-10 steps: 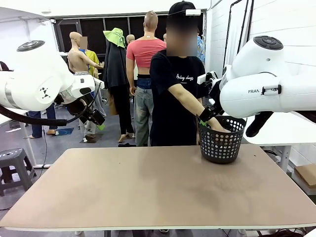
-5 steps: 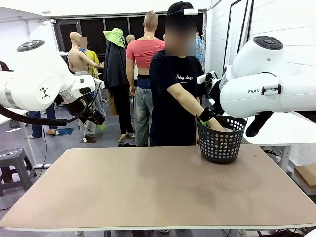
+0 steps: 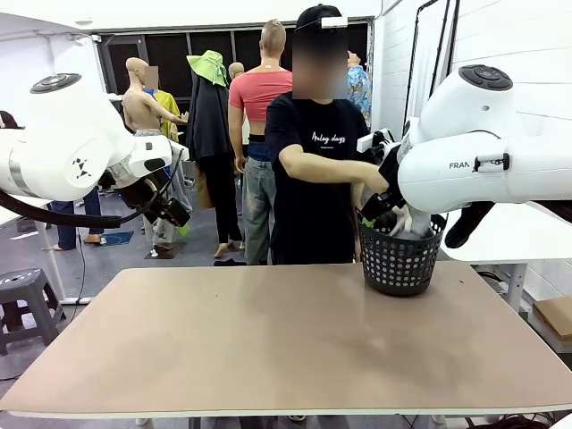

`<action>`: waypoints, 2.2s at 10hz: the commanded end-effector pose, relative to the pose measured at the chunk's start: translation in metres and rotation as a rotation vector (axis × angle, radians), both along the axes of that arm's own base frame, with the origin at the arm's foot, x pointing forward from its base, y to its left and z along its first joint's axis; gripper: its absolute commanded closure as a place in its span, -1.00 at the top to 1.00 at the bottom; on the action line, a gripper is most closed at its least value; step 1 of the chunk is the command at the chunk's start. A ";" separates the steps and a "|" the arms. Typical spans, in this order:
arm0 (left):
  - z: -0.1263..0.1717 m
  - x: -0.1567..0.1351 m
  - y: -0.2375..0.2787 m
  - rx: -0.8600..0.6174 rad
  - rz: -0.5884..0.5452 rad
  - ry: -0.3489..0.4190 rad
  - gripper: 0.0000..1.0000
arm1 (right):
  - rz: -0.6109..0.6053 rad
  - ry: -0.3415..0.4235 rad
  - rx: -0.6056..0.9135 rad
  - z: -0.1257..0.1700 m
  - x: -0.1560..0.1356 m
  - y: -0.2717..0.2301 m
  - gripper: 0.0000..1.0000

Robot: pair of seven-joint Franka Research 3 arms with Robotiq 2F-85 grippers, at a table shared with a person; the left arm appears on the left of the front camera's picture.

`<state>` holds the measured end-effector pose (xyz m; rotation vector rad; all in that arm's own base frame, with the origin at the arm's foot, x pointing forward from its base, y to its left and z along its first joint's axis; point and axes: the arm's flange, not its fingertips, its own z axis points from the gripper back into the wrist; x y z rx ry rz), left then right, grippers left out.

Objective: Fold the training pants.
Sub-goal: Grab both ends of the Training pants handed by a person.

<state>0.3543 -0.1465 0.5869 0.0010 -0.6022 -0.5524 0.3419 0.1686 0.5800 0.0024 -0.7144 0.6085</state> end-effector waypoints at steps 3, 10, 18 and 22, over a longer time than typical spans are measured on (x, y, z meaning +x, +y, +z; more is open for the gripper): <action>0.000 0.000 0.000 -0.007 -0.008 0.004 1.00 | 0.007 -0.002 -0.004 0.001 0.000 -0.001 1.00; 0.000 0.000 0.000 -0.007 -0.008 0.004 1.00 | 0.007 -0.002 -0.004 0.001 0.000 -0.001 1.00; 0.000 0.000 0.000 -0.007 -0.008 0.004 1.00 | 0.007 -0.002 -0.004 0.001 0.000 -0.001 1.00; 0.000 0.000 0.000 -0.007 -0.008 0.004 1.00 | 0.007 -0.002 -0.004 0.001 0.000 -0.001 1.00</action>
